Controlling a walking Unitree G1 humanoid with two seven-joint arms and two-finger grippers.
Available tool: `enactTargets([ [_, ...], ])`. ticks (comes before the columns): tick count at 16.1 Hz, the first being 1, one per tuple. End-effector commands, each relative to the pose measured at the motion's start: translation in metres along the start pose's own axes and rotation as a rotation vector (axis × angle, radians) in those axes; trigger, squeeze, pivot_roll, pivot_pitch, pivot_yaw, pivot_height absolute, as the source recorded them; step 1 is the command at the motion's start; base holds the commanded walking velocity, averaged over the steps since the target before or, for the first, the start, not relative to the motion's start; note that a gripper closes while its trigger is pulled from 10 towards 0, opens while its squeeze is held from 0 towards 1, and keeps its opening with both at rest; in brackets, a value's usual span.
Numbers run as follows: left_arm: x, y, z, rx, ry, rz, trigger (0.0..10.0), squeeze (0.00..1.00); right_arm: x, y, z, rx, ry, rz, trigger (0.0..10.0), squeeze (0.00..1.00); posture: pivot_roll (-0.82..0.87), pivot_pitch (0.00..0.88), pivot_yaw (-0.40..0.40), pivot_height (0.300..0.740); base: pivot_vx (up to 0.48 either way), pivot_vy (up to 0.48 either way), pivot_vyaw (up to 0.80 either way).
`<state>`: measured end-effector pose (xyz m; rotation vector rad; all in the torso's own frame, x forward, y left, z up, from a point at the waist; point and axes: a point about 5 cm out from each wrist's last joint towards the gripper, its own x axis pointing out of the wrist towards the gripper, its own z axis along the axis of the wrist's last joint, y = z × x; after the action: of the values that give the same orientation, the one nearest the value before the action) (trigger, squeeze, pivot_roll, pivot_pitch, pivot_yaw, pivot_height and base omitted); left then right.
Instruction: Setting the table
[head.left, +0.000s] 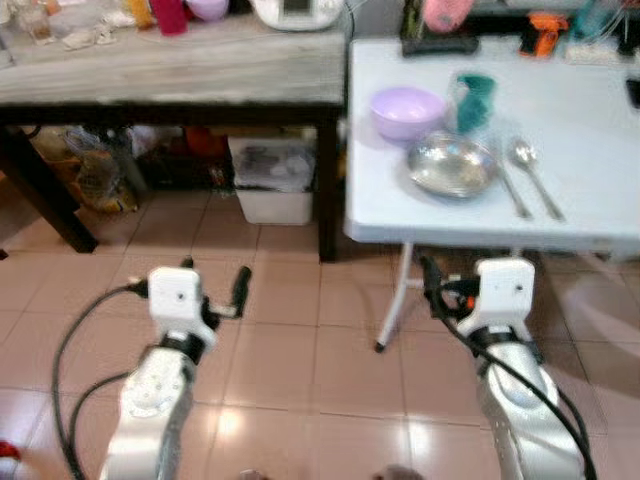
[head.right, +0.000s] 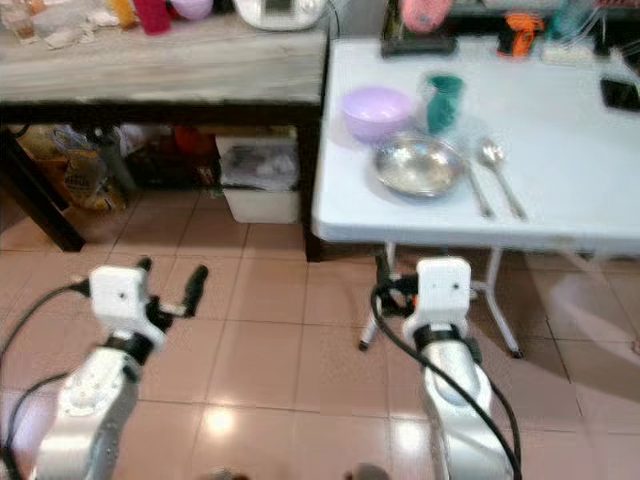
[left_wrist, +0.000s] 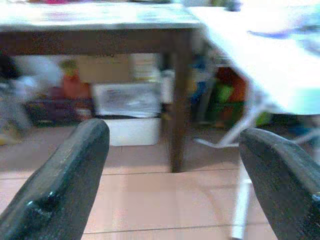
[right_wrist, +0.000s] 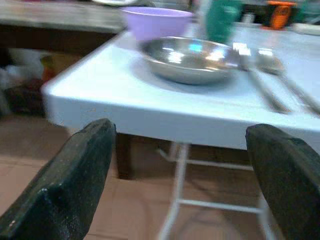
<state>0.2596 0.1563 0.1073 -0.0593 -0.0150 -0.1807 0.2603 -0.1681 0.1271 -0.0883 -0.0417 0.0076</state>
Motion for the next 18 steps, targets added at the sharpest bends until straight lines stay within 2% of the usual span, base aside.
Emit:
enactTargets([
  [1, -0.002, 0.004, 0.003, -0.008, -0.002, -0.01, 10.0, 0.0, 0.001, 0.0, 0.005, 0.015, -0.019, -0.001, 10.0, 0.0, -0.15, 0.141, 0.043, 0.74, 0.0, 0.0, 0.0],
  [6, 0.0, -0.003, 0.004, -0.019, -0.013, -0.08, 10.0, 0.0, 0.002, 0.001, 0.006, 0.017, -0.021, 0.0, 10.0, 0.0, -0.15, 0.137, 0.047, 0.74, 0.052, 0.0, 0.0],
  [9, 0.0, -0.003, 0.004, -0.021, -0.01, -0.091, 10.0, 0.0, 0.003, 0.001, 0.007, 0.021, -0.027, -0.002, 10.0, 0.0, -0.15, 0.135, 0.047, 0.74, 0.276, 0.0, -0.74],
  [17, 0.002, -0.007, 0.004, -0.03, -0.012, -0.112, 10.0, 0.0, 0.005, 0.002, 0.01, -0.004, -0.049, 0.008, 10.0, 0.0, -0.16, 0.135, 0.044, 0.74, 0.308, 0.0, 0.0],
  [18, 0.003, -0.008, 0.004, -0.031, -0.012, -0.112, 10.0, 0.0, 0.006, 0.002, 0.011, -0.002, -0.05, 0.006, 10.0, 0.0, -0.16, 0.135, 0.044, 0.74, 0.319, 0.0, 0.78],
])
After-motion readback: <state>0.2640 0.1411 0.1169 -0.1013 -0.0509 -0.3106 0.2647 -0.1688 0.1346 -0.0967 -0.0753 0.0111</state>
